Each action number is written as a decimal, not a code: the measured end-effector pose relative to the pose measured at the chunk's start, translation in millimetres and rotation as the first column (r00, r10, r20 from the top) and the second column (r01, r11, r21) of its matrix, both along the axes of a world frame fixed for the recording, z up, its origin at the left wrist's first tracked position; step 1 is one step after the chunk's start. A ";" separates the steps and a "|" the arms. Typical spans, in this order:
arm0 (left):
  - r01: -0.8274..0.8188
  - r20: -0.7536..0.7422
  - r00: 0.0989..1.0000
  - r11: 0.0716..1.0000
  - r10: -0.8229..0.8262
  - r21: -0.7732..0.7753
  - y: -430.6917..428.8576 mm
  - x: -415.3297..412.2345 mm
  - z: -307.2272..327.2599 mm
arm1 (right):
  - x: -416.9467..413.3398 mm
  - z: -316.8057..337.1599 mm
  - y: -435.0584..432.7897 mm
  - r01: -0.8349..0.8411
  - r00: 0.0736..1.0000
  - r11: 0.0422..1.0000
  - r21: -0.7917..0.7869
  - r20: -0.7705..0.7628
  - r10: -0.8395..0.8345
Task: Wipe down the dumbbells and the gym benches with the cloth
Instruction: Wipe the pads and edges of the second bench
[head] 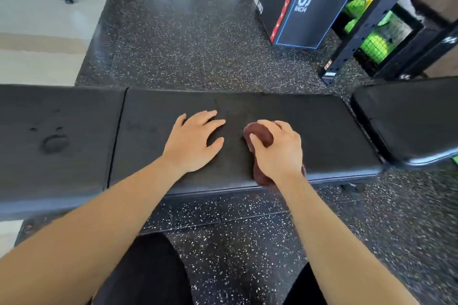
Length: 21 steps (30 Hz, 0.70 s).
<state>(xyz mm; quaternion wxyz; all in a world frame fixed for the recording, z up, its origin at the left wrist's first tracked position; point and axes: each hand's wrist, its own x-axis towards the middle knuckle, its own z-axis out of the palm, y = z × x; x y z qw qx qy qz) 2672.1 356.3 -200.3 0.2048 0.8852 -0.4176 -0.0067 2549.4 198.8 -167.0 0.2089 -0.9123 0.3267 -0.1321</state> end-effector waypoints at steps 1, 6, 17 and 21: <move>-0.007 -0.004 1.000 1.000 0.007 -0.009 -0.5 -0.4 0.0 | 4.9 1.8 -0.8 0.016 1.000 1.000 0.012 -0.013 -0.016; -0.033 0.012 0.999 0.997 0.034 -0.069 -3.1 -0.5 -0.8 | -4.9 4.8 9.7 0.026 1.000 1.000 0.009 -0.004 -0.026; -0.008 0.046 0.999 0.998 0.004 0.069 44.6 -4.3 8.2 | -18.7 -8.5 58.6 -0.080 0.994 0.996 -0.037 0.068 0.082; -0.153 0.021 0.988 0.988 0.153 -0.002 52.7 -6.6 4.8 | 33.0 2.4 40.4 -0.127 0.992 0.990 0.055 0.028 0.126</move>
